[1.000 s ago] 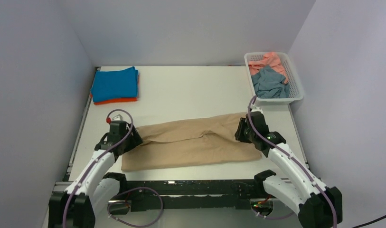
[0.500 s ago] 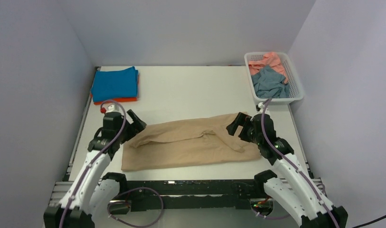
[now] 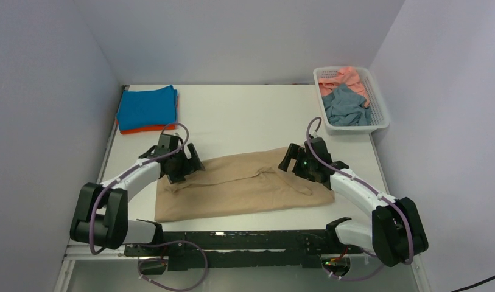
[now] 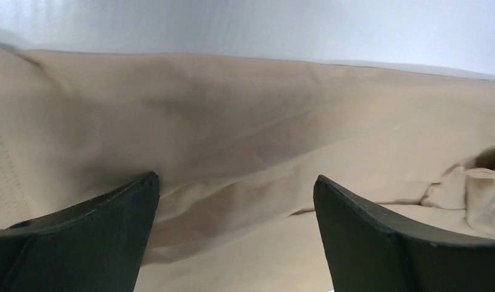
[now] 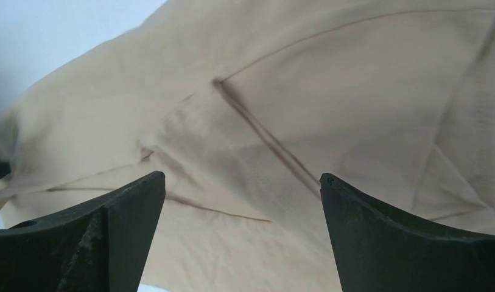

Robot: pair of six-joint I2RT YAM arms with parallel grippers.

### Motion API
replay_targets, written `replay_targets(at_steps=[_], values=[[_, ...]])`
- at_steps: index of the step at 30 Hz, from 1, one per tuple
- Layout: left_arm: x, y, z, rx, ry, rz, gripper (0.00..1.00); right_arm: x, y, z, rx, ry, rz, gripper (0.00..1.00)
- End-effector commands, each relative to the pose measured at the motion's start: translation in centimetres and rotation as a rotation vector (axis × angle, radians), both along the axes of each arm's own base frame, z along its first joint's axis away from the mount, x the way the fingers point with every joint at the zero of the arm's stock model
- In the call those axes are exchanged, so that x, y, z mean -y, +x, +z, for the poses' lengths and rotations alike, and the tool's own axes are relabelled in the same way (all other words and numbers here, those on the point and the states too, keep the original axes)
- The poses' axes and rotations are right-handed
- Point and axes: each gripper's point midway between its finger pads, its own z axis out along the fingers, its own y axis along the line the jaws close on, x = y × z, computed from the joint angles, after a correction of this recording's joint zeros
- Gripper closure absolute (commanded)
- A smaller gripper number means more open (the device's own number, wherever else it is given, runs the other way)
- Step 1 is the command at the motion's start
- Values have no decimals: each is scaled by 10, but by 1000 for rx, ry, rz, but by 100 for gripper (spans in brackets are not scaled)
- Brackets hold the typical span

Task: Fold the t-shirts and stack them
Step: Fold the other side of the tshirt into a rectangle

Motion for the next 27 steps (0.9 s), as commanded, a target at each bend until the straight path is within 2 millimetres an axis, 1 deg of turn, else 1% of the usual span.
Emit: replay_targets(at_steps=[1, 2, 4, 5, 7, 9, 11, 13, 16, 20, 23, 25, 27], values=[[-38, -42, -12, -118, 168, 88, 1, 21, 3, -8, 1, -84, -93, 0], [-52, -48, -12, -129, 232, 130, 0, 24, 2, -10, -6, -101, -103, 0], [-73, -59, -9, -137, 321, 205, 1, 30, -1, -14, -18, -126, -120, 0], [-81, -64, -6, -141, 347, 243, 0, 33, -3, -16, -26, -139, -127, 0], [-87, -69, -1, -138, 363, 294, 1, 39, -7, -20, -40, -163, -134, 0], [-84, -69, 0, -108, 336, 293, 0, 43, -10, -23, -53, -184, -141, 0], [-71, -68, -2, -90, 271, 243, 1, 46, -13, -24, -63, -198, -148, 0], [-63, -76, -11, -128, 236, 210, 0, 50, -14, -22, -66, -211, -158, 0], [-63, -95, -28, -213, 242, 185, 1, 56, -14, -17, -51, -228, -173, 0], [-64, -109, -33, -261, 246, 200, 1, 63, -14, -6, -24, -249, -190, 0], [-69, -103, -24, -204, 250, 247, 1, 62, -10, 5, 11, -236, -194, 0], [-71, -90, -6, -136, 253, 265, 0, 55, -8, 13, 40, -202, -169, 0], [-71, -69, 21, -35, 247, 270, 1, 45, -2, 25, 87, -156, -131, 0]])
